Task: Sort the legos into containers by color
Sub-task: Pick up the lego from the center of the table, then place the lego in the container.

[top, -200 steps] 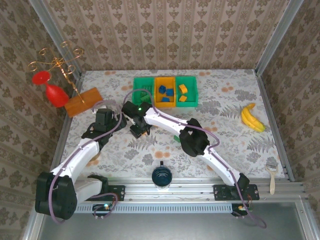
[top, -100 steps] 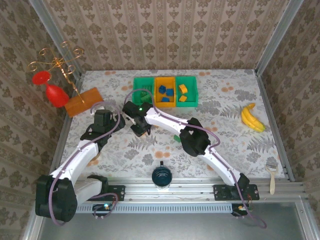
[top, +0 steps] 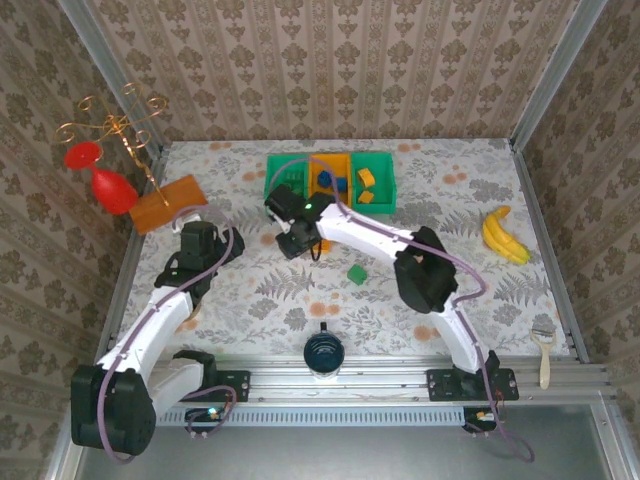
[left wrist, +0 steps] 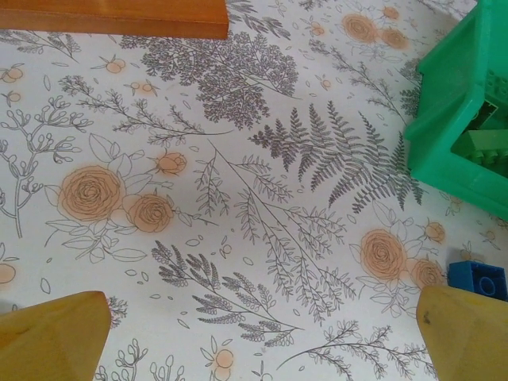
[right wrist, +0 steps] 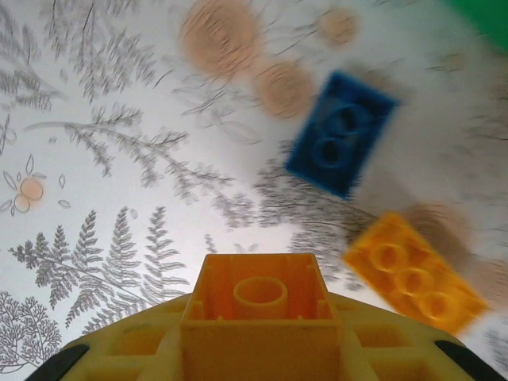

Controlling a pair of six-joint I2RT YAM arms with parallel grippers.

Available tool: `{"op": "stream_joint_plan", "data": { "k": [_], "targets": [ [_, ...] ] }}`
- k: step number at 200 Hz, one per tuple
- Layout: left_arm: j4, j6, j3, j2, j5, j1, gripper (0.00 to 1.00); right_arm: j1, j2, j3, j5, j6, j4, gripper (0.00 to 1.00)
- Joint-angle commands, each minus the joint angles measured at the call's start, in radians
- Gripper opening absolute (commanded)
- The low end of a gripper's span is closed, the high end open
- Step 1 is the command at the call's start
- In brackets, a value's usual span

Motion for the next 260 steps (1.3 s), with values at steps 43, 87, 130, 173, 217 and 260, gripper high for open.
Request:
{"op": "stream_joint_plan", "data": {
  "k": [43,87,130,173,217,260],
  "targets": [
    [-0.015,-0.022,-0.019,-0.025,0.021,0.014,1.0,-0.188,-0.203,-0.171,0.114,0.112,0.096,0.15],
    [-0.007,-0.008,-0.015,-0.019,0.039,0.016,1.0,-0.335,-0.19,-0.167,0.133,0.178,0.088,0.15],
    [-0.001,0.003,-0.011,-0.01,0.067,0.014,1.0,-0.414,-0.109,-0.077,0.159,0.187,0.077,0.16],
    [0.011,0.019,-0.003,0.009,0.101,0.013,1.0,-0.435,-0.009,0.049,0.199,0.164,0.048,0.19],
    [0.011,0.043,0.013,0.038,0.146,0.009,1.0,-0.441,0.083,0.165,0.27,0.148,-0.018,0.22],
    [0.015,0.074,0.031,0.057,0.173,-0.008,1.0,-0.441,0.109,0.179,0.298,0.156,-0.038,0.35]
  ]
}}
